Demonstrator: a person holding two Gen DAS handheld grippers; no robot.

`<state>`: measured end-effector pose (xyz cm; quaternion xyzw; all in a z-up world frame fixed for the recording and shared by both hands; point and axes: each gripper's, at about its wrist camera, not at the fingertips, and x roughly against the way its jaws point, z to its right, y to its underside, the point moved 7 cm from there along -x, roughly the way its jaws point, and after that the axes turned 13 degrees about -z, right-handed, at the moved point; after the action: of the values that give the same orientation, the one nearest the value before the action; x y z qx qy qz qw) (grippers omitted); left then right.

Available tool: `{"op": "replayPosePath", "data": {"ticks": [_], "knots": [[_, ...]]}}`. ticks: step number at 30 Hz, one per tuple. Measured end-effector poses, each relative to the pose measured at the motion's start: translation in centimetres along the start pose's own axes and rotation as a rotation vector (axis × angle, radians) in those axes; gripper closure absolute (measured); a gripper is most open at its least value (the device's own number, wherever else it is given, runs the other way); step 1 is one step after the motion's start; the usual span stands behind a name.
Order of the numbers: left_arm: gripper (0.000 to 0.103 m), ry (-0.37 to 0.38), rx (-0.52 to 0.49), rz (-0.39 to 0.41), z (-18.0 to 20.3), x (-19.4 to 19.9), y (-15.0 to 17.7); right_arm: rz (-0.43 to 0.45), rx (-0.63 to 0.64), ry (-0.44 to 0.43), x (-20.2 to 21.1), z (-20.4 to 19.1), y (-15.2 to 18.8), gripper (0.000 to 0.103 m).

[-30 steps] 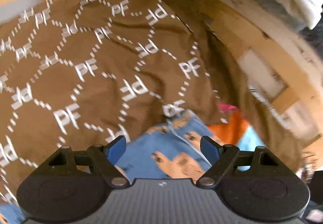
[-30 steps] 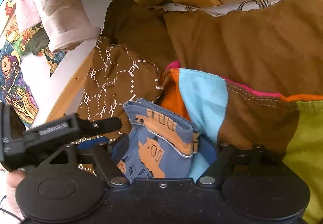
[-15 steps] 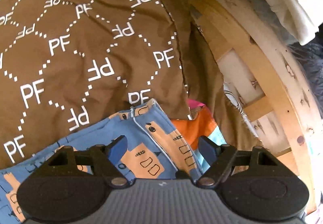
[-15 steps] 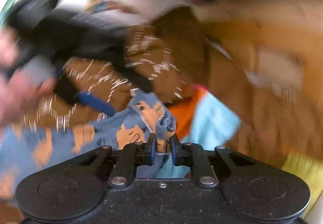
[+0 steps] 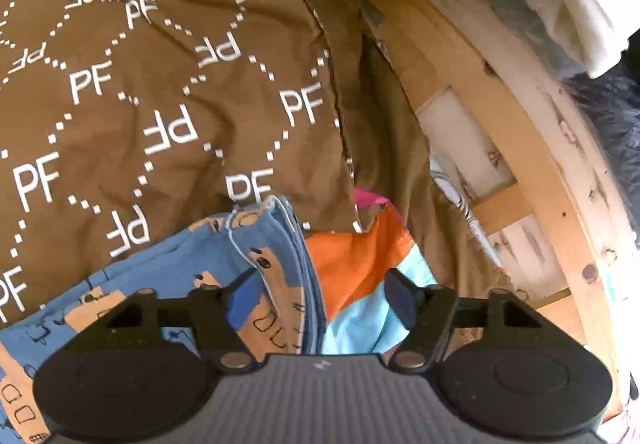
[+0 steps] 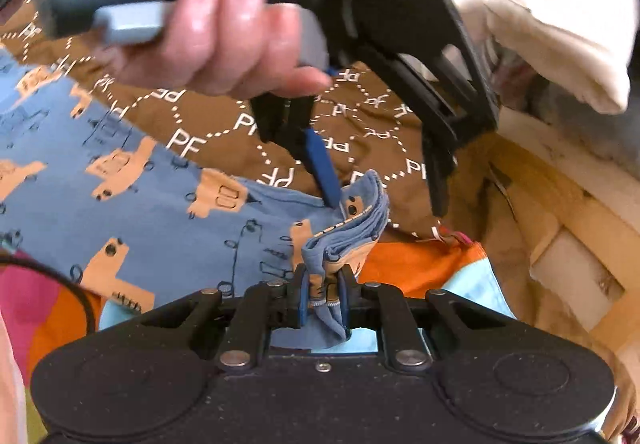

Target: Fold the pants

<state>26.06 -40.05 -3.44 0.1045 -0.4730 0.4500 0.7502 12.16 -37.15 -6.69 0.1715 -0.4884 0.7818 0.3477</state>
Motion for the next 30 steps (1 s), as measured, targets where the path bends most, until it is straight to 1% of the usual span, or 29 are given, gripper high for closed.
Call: {"op": "replayPosePath", "data": {"ticks": [1,2,3,4,5,6,8,10,11,12,16,17,18,19,21,25,28,30], "knots": [[0.044,-0.029,-0.001,-0.006,0.0,-0.3,0.0,0.0,0.012,0.002,0.0,-0.1,0.0,0.087],[0.053,-0.065,-0.003,-0.008,0.0,-0.6,-0.1,0.001,0.02,0.003,0.0,-0.2,0.0,0.087],[0.064,-0.095,-0.003,-0.008,-0.1,-0.8,-0.2,0.002,0.028,0.004,0.0,-0.4,0.0,0.087],[0.07,-0.116,-0.001,-0.01,-0.2,-1.0,-0.2,0.003,0.035,0.005,0.1,-0.4,0.0,0.087],[0.081,-0.129,0.004,-0.013,-0.4,-1.2,-0.2,0.005,0.041,0.005,0.1,-0.5,0.0,0.087],[0.086,-0.13,0.015,-0.014,-0.6,-1.3,-0.1,0.005,0.045,0.006,0.2,-0.5,0.0,0.087],[0.09,-0.111,0.034,-0.009,-1.0,-1.2,0.1,0.003,0.047,0.005,0.2,-0.4,0.1,0.086],[0.092,-0.097,0.046,0.001,-1.3,-1.0,0.3,0.002,0.034,-0.004,0.1,-0.1,0.0,0.078],[0.092,-0.088,0.053,0.005,-1.5,-0.9,0.4,0.002,0.029,-0.002,0.1,0.0,0.0,0.068],[0.092,-0.079,0.062,0.009,-1.7,-0.8,0.5,0.003,0.027,-0.001,0.0,0.1,-0.1,0.064],[0.093,-0.05,0.097,0.021,-2.4,-0.2,0.9,0.008,0.028,-0.002,0.0,0.2,-0.4,0.064],[0.093,-0.042,0.105,0.025,-2.7,0.2,1.0,0.012,0.028,-0.004,0.0,0.2,-0.5,0.065],[0.093,-0.036,0.113,0.03,-2.9,0.4,1.1,0.018,0.029,-0.007,0.2,0.1,-0.6,0.068],[0.093,-0.03,0.123,0.036,-3.1,0.6,1.3,0.025,0.033,-0.01,0.3,0.0,-0.8,0.077],[0.093,-0.016,0.144,0.046,-3.7,1.3,1.8,0.04,0.046,-0.018,0.9,-0.3,-1.1,0.086],[0.093,0.009,0.176,0.068,-5.1,3.2,3.5,0.075,0.057,-0.057,2.3,-1.2,-1.7,0.088],[0.093,0.025,0.166,0.114,-6.3,5.6,5.3,0.099,0.059,-0.095,3.5,-2.2,-2.4,0.088],[0.093,0.016,0.157,0.149,-7.3,7.0,6.8,0.12,0.066,-0.133,4.4,-3.1,-2.8,0.088]]}}
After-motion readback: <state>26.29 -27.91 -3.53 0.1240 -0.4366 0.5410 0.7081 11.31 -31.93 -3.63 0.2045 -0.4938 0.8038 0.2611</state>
